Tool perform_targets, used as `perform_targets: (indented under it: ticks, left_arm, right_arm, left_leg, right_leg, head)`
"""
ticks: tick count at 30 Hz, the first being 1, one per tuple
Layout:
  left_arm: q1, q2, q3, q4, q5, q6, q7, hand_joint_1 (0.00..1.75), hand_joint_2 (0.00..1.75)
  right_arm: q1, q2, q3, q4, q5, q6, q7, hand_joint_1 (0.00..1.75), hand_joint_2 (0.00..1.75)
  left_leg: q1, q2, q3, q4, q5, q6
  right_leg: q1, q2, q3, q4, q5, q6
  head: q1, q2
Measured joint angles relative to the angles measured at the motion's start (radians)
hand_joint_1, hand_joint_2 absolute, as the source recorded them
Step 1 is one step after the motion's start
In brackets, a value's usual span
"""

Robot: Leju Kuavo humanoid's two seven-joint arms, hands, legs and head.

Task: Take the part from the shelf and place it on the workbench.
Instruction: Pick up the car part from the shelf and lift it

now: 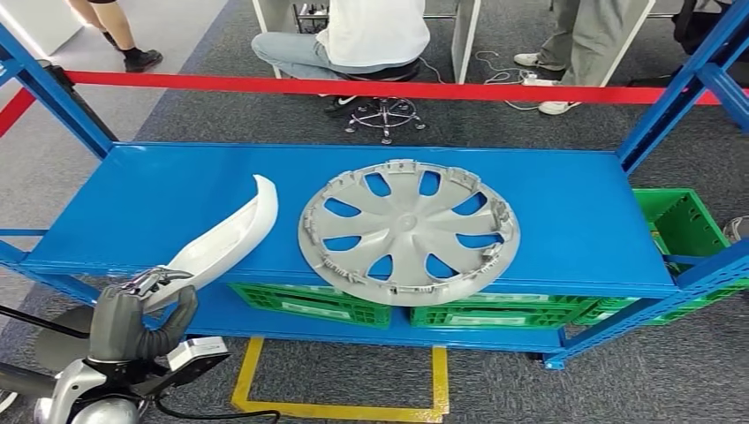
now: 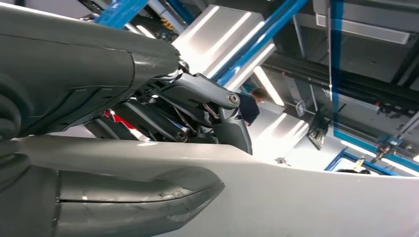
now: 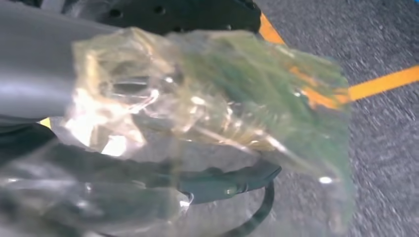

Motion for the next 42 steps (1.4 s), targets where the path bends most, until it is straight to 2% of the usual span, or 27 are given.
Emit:
perform_targets:
  ticks: [2, 4, 5, 6, 9, 10, 11, 12, 14, 16, 18, 20, 22, 24, 25, 26, 27, 29, 31, 32, 35, 36, 37, 39, 40, 41, 42]
  left_arm:
    - [0.000, -0.001, -0.002, -0.004, 0.000, 0.004, -0.001, 1.75, 1.75]
    - [0.000, -0.003, -0.004, -0.004, 0.000, 0.009, -0.001, 1.75, 1.75]
    - [-0.001, -0.004, -0.006, -0.004, 0.000, 0.010, -0.001, 1.75, 1.75]
    - [-0.001, -0.006, -0.008, -0.004, 0.000, 0.012, -0.002, 1.75, 1.75]
    - [-0.002, -0.010, -0.014, -0.004, -0.001, 0.013, -0.002, 1.75, 1.75]
    - [-0.001, -0.012, -0.015, -0.004, -0.001, 0.013, -0.002, 1.75, 1.75]
    - [-0.001, -0.014, -0.016, -0.004, -0.002, 0.012, -0.002, 1.75, 1.75]
    - [-0.001, -0.016, -0.017, -0.004, -0.003, 0.012, -0.002, 1.75, 1.75]
    - [-0.001, -0.018, -0.018, -0.004, -0.003, 0.010, -0.001, 1.75, 1.75]
    - [-0.001, -0.021, -0.019, -0.004, -0.003, 0.009, -0.001, 1.75, 1.75]
    - [-0.002, -0.023, -0.020, -0.004, -0.002, 0.009, -0.002, 1.75, 1.75]
    - [-0.001, -0.024, -0.022, -0.004, -0.002, 0.009, -0.002, 1.75, 1.75]
    - [0.000, -0.025, -0.024, -0.004, -0.001, 0.009, -0.002, 1.75, 1.75]
    - [0.001, -0.026, -0.025, -0.004, -0.001, 0.009, -0.002, 1.75, 1.75]
    - [0.001, -0.026, -0.026, -0.004, -0.001, 0.009, -0.001, 1.75, 1.75]
    - [0.001, -0.026, -0.026, -0.004, -0.001, 0.009, -0.001, 1.75, 1.75]
    - [0.001, -0.026, -0.027, -0.004, -0.001, 0.009, -0.001, 1.75, 1.75]
    - [0.000, -0.026, -0.027, -0.004, -0.001, 0.009, -0.002, 1.75, 1.75]
    - [-0.002, -0.026, -0.028, -0.004, 0.000, 0.009, -0.002, 1.75, 1.75]
    - [-0.003, -0.026, -0.028, -0.004, 0.001, 0.009, -0.003, 1.75, 1.75]
    - [-0.006, -0.027, -0.030, -0.004, 0.008, 0.009, -0.009, 1.75, 1.75]
    - [-0.007, -0.029, -0.030, -0.004, 0.009, 0.008, -0.010, 1.75, 1.75]
    - [-0.008, -0.030, -0.030, -0.004, 0.011, 0.008, -0.012, 1.75, 1.75]
    - [-0.009, -0.034, -0.030, -0.004, 0.016, 0.007, -0.013, 1.75, 1.75]
    - [-0.009, -0.035, -0.031, -0.004, 0.018, 0.007, -0.014, 1.75, 1.75]
    - [-0.009, -0.036, -0.031, -0.004, 0.020, 0.006, -0.015, 1.75, 1.75]
    - [-0.009, -0.038, -0.031, -0.003, 0.021, 0.006, -0.015, 1.75, 1.75]
  right_arm:
    - [0.001, 0.000, 0.008, -0.001, 0.002, -0.014, -0.001, 0.00, 0.00]
    - [0.006, 0.000, 0.012, -0.001, -0.004, -0.012, 0.002, 0.00, 0.00]
    - [0.009, 0.000, 0.014, -0.001, -0.011, -0.007, 0.005, 0.00, 0.00]
    - [0.011, 0.000, 0.016, -0.001, -0.020, 0.000, 0.007, 0.00, 0.00]
    - [0.015, 0.000, 0.022, -0.003, -0.049, 0.020, 0.009, 0.00, 0.00]
    - [0.017, 0.000, 0.025, -0.004, -0.059, 0.026, 0.009, 0.00, 0.00]
    - [0.020, 0.000, 0.029, -0.005, -0.068, 0.032, 0.009, 0.00, 0.00]
    - [0.023, 0.000, 0.033, -0.007, -0.077, 0.038, 0.009, 0.00, 0.00]
    - [0.027, 0.000, 0.041, -0.011, -0.091, 0.047, 0.009, 0.00, 0.00]
    - [0.028, 0.000, 0.050, -0.016, -0.100, 0.054, 0.009, 0.00, 0.00]
    - [0.030, 0.000, 0.056, -0.019, -0.105, 0.058, 0.009, 0.00, 0.00]
    - [0.035, 0.001, 0.061, -0.020, -0.106, 0.061, 0.010, 0.00, 0.00]
    - [0.039, 0.002, 0.064, -0.021, -0.107, 0.062, 0.011, 0.00, 0.00]
    - [0.041, 0.002, 0.067, -0.021, -0.109, 0.062, 0.011, 0.00, 0.00]
    - [0.041, 0.002, 0.067, -0.021, -0.109, 0.062, 0.011, 0.00, 0.00]
    - [0.041, 0.002, 0.068, -0.021, -0.109, 0.062, 0.011, 0.00, 0.00]
    - [0.041, 0.002, 0.069, -0.021, -0.109, 0.062, 0.011, 0.00, 0.00]
    - [0.041, 0.002, 0.072, -0.022, -0.109, 0.062, 0.011, 0.00, 0.00]
    - [0.041, 0.003, 0.075, -0.024, -0.111, 0.064, 0.011, 0.00, 0.00]
    - [0.042, 0.003, 0.076, -0.025, -0.112, 0.066, 0.012, 0.00, 0.00]
    - [0.045, 0.003, 0.076, -0.028, -0.113, 0.069, 0.015, 0.00, 0.00]
    - [0.046, 0.003, 0.077, -0.028, -0.113, 0.068, 0.016, 0.00, 0.00]
    - [0.047, 0.003, 0.077, -0.029, -0.113, 0.067, 0.016, 0.00, 0.00]
    - [0.048, 0.003, 0.078, -0.029, -0.112, 0.064, 0.017, 0.00, 0.00]
    - [0.048, 0.003, 0.079, -0.030, -0.111, 0.062, 0.017, 0.00, 0.00]
    - [0.048, 0.003, 0.080, -0.031, -0.111, 0.061, 0.017, 0.00, 0.00]
    - [0.048, 0.003, 0.081, -0.033, -0.112, 0.060, 0.017, 0.00, 0.00]
  left_leg:
    - [-0.005, -0.002, 0.032, -0.065, 0.001, 0.007]
    - [-0.005, 0.000, 0.022, -0.072, 0.015, 0.013]
    - [-0.004, 0.003, 0.015, -0.075, 0.025, 0.019]
    - [-0.001, 0.005, 0.004, -0.078, 0.037, 0.025]
    - [-0.001, 0.010, -0.036, -0.079, 0.071, 0.034]
    - [-0.001, 0.011, -0.051, -0.077, 0.082, 0.033]
    - [-0.001, 0.012, -0.067, -0.076, 0.093, 0.031]
    - [-0.001, 0.012, -0.083, -0.073, 0.104, 0.029]
    - [-0.001, 0.013, -0.112, -0.063, 0.121, 0.021]
    - [-0.004, 0.013, -0.130, -0.049, 0.134, 0.010]
    - [-0.004, 0.013, -0.139, -0.042, 0.148, -0.001]
    - [-0.001, 0.011, -0.148, -0.035, 0.141, -0.012]
    - [0.002, 0.008, -0.166, 0.022, 0.061, -0.023]
    - [0.004, 0.006, -0.185, 0.143, -0.042, -0.030]
    - [0.004, 0.006, -0.189, 0.200, -0.065, -0.032]
    - [0.004, 0.006, -0.182, 0.233, -0.063, -0.031]
    - [0.004, 0.006, -0.162, 0.232, -0.043, -0.029]
    - [0.003, 0.004, -0.076, 0.129, 0.007, -0.019]
    - [0.000, 0.000, 0.015, -0.014, 0.012, -0.005]
    - [-0.003, -0.002, 0.037, -0.058, 0.005, 0.001]
    - [-0.006, 0.001, 0.026, -0.085, 0.017, 0.018]
    - [-0.005, 0.004, 0.015, -0.087, 0.029, 0.026]
    - [-0.003, 0.006, 0.002, -0.090, 0.043, 0.033]
    - [-0.005, 0.009, -0.030, -0.089, 0.069, 0.040]
    - [-0.006, 0.010, -0.048, -0.088, 0.082, 0.040]
    - [-0.007, 0.011, -0.067, -0.086, 0.096, 0.039]
    - [-0.007, 0.012, -0.086, -0.082, 0.109, 0.038]
  right_leg:
    - [0.001, 0.001, -0.007, 0.000, 0.014, 0.011]
    - [-0.001, 0.000, -0.012, -0.001, 0.022, 0.024]
    - [-0.002, 0.000, -0.018, 0.008, 0.007, 0.029]
    - [-0.002, 0.000, -0.030, 0.033, -0.027, 0.034]
    - [-0.004, -0.001, -0.074, 0.198, -0.167, 0.044]
    - [-0.005, -0.001, -0.078, 0.246, -0.181, 0.047]
    - [-0.006, -0.001, -0.069, 0.268, -0.169, 0.050]
    - [-0.007, -0.001, -0.045, 0.257, -0.139, 0.051]
    - [-0.010, -0.003, 0.049, 0.139, -0.087, 0.053]
    - [-0.009, -0.002, 0.142, -0.001, -0.098, 0.047]
    - [-0.006, 0.000, 0.165, -0.051, -0.116, 0.033]
    - [-0.007, -0.002, 0.144, -0.048, -0.103, 0.015]
    - [-0.008, -0.007, 0.119, -0.047, -0.081, -0.001]
    - [-0.006, -0.010, 0.095, -0.045, -0.058, -0.006]
    - [-0.005, -0.010, 0.082, -0.042, -0.046, -0.007]
    - [-0.003, -0.010, 0.068, -0.038, -0.036, -0.007]
    - [-0.001, -0.010, 0.052, -0.032, -0.026, -0.006]
    - [0.001, -0.008, 0.023, -0.022, -0.010, -0.005]
    - [0.004, -0.006, 0.005, -0.015, 0.005, 0.003]
    - [0.004, -0.006, -0.002, -0.013, 0.014, 0.009]
    - [0.001, -0.005, -0.019, -0.011, 0.028, 0.029]
    - [0.000, -0.005, -0.028, 0.003, 0.006, 0.034]
    - [-0.001, -0.004, -0.042, 0.035, -0.036, 0.038]
    - [-0.002, -0.004, -0.073, 0.150, -0.143, 0.043]
    - [-0.002, -0.004, -0.083, 0.213, -0.173, 0.045]
    - [-0.002, -0.004, -0.082, 0.257, -0.175, 0.046]
    - [-0.002, -0.004, -0.067, 0.272, -0.152, 0.046]
  head:
    - [0.000, 0.000]
    - [0.000, 0.000]
    - [0.001, 0.000]
    - [0.002, 0.000]
    - [0.006, 0.000]
    - [0.006, 0.000]
    - [0.006, 0.000]
    - [0.005, 0.000]
    - [0.006, 0.000]
    - [0.005, 0.000]
    - [0.004, 0.000]
    - [0.004, 0.000]
    - [0.002, 0.000]
    - [0.000, 0.000]
    - [-0.001, 0.000]
    - [-0.001, 0.000]
    - [-0.002, 0.000]
    - [-0.002, 0.000]
    - [-0.001, 0.000]
    - [-0.001, 0.000]
    - [-0.001, 0.000]
    - [0.000, 0.000]
    - [0.002, 0.000]
    - [0.005, 0.000]
    - [0.006, 0.000]
    - [0.006, 0.000]
    - [0.005, 0.000]
